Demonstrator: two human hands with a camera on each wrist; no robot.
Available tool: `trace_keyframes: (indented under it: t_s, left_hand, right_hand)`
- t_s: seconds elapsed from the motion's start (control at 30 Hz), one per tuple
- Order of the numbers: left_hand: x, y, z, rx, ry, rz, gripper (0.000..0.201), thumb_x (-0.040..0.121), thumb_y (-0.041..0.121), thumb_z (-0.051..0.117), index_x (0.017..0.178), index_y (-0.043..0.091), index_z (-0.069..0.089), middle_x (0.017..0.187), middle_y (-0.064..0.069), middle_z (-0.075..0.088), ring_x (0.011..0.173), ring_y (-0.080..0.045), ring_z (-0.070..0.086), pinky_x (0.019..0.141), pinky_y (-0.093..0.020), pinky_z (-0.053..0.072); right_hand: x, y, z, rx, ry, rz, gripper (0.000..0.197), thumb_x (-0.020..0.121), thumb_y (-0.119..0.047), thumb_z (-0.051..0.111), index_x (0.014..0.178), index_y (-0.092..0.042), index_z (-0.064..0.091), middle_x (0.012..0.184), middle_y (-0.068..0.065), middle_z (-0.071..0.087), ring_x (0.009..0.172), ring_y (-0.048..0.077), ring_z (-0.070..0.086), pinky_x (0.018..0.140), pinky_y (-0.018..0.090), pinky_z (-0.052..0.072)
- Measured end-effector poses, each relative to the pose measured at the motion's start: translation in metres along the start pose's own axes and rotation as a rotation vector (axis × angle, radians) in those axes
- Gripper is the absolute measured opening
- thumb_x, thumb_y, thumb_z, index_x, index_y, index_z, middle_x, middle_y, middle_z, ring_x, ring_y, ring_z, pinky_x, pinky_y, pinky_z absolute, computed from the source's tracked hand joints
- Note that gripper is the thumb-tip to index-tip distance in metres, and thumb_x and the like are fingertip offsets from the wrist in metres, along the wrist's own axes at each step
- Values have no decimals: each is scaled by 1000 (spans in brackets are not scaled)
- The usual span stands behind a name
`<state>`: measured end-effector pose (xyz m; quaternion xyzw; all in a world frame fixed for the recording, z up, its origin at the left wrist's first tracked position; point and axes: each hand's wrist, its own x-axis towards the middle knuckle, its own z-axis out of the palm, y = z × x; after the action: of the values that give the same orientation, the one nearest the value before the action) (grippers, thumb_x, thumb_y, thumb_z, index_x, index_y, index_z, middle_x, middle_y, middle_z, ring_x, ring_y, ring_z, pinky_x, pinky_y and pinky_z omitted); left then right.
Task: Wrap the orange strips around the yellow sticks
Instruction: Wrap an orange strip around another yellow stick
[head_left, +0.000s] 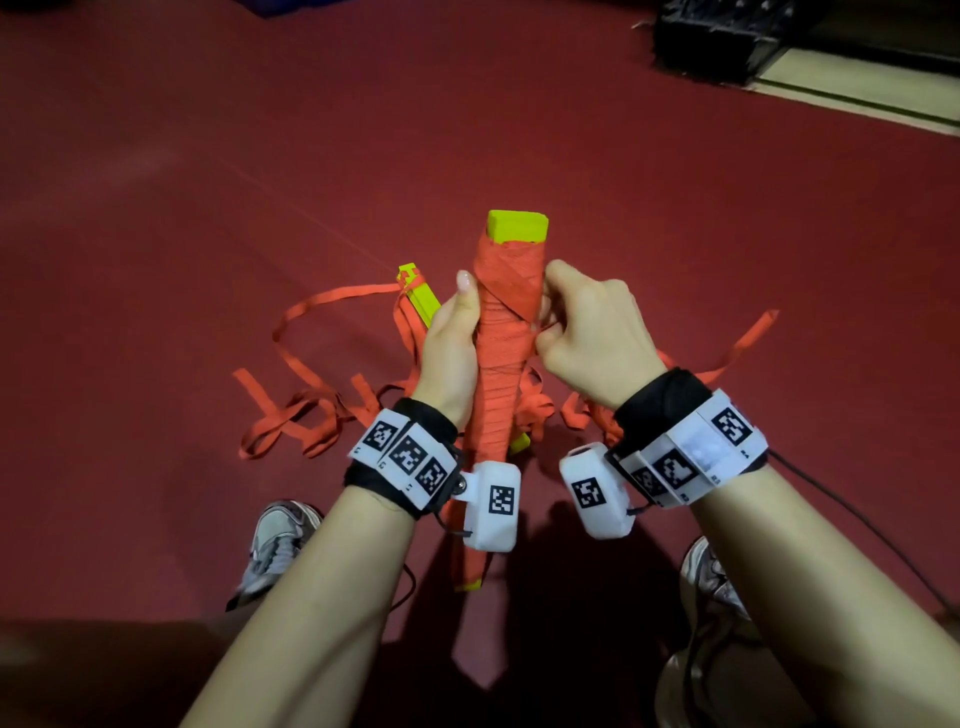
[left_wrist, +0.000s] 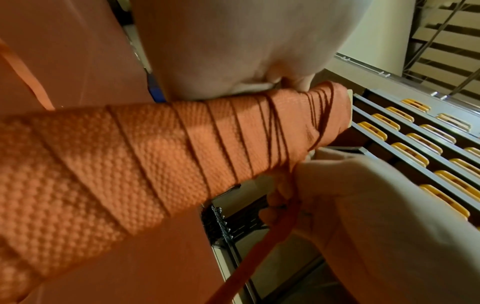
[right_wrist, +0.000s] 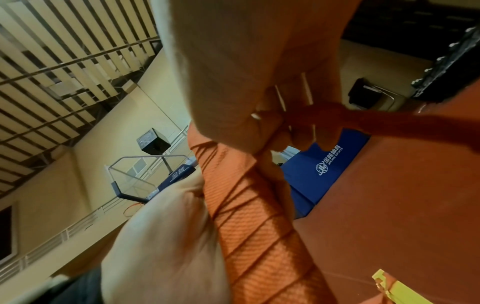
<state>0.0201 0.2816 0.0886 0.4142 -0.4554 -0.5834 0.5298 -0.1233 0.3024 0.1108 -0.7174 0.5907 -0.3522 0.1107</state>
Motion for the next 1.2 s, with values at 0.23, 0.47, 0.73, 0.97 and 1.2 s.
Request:
trace_keyframes:
  t_s: [0.23, 0.47, 0.73, 0.97, 1.2]
  left_hand:
    - [-6, 10, 5, 288, 147, 155, 55, 111, 44, 20, 87, 11, 58, 80, -6, 53, 70, -8, 46, 70, -16, 42]
    - [-2, 12, 3, 255, 66, 39, 72, 99, 71, 23, 77, 10, 55, 66, -5, 56, 65, -14, 55, 67, -29, 50]
    - [0, 20, -6, 143, 40, -116, 69, 106, 56, 21, 76, 18, 70, 63, 6, 72, 60, -6, 69, 60, -22, 54]
    - [5, 13, -11, 104, -74, -239, 72, 111, 20, 35, 46, 15, 64, 47, -5, 57, 38, -20, 57, 42, -29, 51]
    - [24, 9, -28, 467, 19, 246, 39, 102, 14, 57, 63, 15, 49, 61, -7, 53, 62, -18, 47, 60, -57, 51]
  right_hand:
    - [2, -2, -4, -116, -61, -113, 16, 65, -16, 40, 77, -23, 47, 66, 8, 61, 69, 44, 58, 65, 46, 52]
    - [3, -7, -26, -56, -81, -95, 11, 66, -24, 42, 64, -22, 53, 51, -2, 47, 55, 25, 46, 61, 38, 49]
    - [4, -13, -26, 180, -233, -167, 30, 78, -45, 74, 67, -17, 67, 61, 3, 66, 59, 27, 58, 62, 44, 47]
    - [0, -23, -33, 223, -248, -176, 33, 74, -39, 84, 67, -14, 63, 53, -8, 64, 52, 16, 51, 55, 34, 42]
    - [-5, -25, -22, 132, -128, -114, 50, 70, -65, 70, 68, -17, 55, 54, 0, 54, 54, 21, 47, 58, 41, 47]
